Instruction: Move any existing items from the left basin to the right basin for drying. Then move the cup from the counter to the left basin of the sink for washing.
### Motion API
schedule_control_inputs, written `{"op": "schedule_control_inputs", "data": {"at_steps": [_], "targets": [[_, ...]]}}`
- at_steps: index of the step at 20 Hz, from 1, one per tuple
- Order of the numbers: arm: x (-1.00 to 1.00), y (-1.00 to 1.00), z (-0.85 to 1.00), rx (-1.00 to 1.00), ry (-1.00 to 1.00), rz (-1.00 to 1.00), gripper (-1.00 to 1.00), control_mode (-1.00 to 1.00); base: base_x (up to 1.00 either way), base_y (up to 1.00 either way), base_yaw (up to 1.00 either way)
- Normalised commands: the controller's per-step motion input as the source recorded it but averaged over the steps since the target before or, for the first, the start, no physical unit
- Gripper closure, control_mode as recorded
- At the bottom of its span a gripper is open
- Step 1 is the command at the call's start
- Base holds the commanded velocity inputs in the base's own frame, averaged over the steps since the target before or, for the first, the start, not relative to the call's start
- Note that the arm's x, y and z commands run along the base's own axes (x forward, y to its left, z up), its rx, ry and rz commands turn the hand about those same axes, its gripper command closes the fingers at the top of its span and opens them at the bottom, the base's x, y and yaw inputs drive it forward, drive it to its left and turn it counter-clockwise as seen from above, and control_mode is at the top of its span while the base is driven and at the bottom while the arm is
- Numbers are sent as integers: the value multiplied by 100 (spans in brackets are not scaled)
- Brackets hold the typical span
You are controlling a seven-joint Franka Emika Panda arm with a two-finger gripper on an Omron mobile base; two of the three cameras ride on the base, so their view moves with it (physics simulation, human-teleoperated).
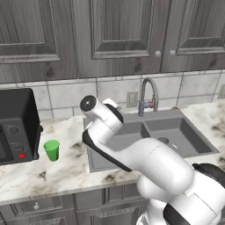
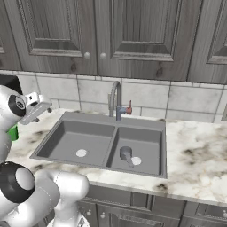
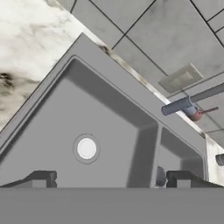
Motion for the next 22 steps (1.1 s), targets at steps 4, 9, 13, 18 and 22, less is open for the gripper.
{"op": "schedule_control_inputs", "data": {"at_steps": [4, 9, 13, 18, 22], "targets": [[-4, 22, -8, 7, 2, 29, -100, -100, 0, 0, 0], [-5, 26, -18, 2, 1, 30, -100, -100, 0, 0, 0], [-1, 33, -7, 0, 0, 26, -100, -100, 0, 0, 0], [0, 45, 0, 0, 2, 21, -100, -100, 0, 0, 0], [0, 48, 0, 0, 6, 20, -100, -100, 0, 0, 0]]}}
